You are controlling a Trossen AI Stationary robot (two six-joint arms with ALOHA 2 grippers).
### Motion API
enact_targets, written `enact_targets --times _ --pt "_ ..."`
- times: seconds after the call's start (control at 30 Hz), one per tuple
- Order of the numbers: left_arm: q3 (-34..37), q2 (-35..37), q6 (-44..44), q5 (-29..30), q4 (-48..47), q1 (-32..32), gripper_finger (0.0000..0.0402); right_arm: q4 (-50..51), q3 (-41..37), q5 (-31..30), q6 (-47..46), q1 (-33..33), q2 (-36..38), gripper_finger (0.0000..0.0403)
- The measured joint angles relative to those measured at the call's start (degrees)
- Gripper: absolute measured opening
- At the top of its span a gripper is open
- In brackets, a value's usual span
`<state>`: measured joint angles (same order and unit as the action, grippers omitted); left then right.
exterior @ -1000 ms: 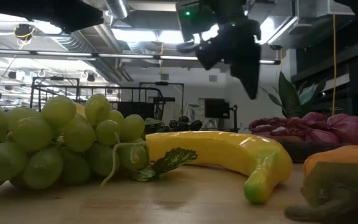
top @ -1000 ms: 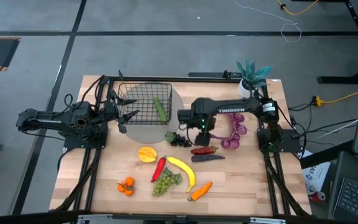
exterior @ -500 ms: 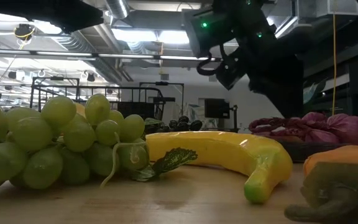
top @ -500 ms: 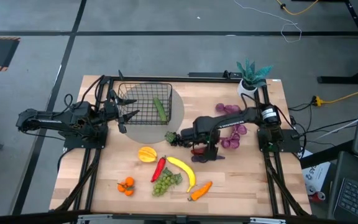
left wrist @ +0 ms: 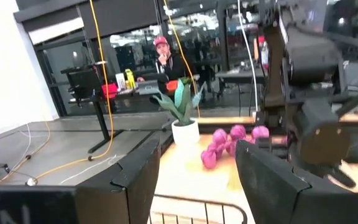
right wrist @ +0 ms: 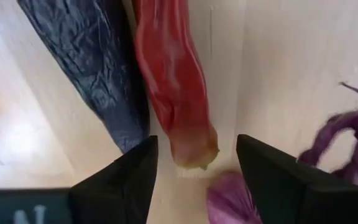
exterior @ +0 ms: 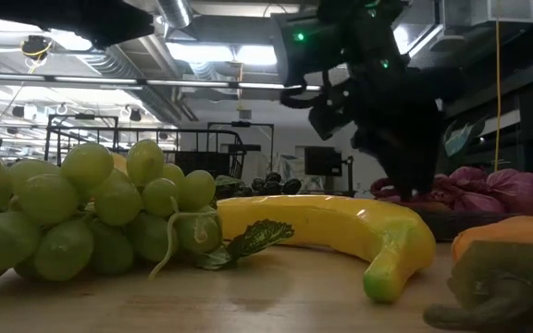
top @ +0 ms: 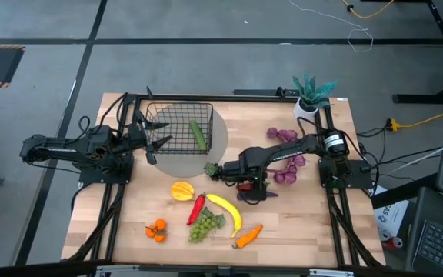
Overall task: Build produce basket
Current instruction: Put the dark red chili pepper into the wire basket
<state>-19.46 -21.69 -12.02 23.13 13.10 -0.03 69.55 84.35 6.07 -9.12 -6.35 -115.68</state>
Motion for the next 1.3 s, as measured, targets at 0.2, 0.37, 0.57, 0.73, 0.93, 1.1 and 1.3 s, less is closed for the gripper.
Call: enact_targets --times 0.2,0.37,0.57,0.73,0.93,1.1,1.3 --pt "-0.02 0.04 0.02 0.00 3.72 0.00 0.0204 -6.45 -6.40 0.04 0.53 1.02 4.10 0.0222" --pt "-0.02 0.02 -0.10 0.01 4.01 0.02 0.0204 -9.94 -9.82 1.77 0.68 1.91 5.30 0.0222" --pt "-0.02 0.02 -0.12 0.01 4.11 0.02 0.0204 -17.69 -14.88 6.81 2.06 2.86 5.10 0.0222" --pt "-0.02 0.00 -0.15 0.01 4.10 0.02 0.0204 -18.64 -14.67 4.19 1.82 2.75 5.17 0.0222" --pt "-0.02 0.00 -0.52 0.01 4.09 0.02 0.0204 -21.48 -13.81 2.82 2.31 2.86 5.02 0.0222" --pt "-0.02 0.00 -0.58 0.01 4.07 0.02 0.0204 -22.76 -13.78 2.59 2.66 2.97 5.02 0.0222" --pt "-0.02 0.00 -0.59 0.00 3.94 0.00 0.0204 -24.76 -13.79 -0.74 3.42 2.97 5.02 0.0222"
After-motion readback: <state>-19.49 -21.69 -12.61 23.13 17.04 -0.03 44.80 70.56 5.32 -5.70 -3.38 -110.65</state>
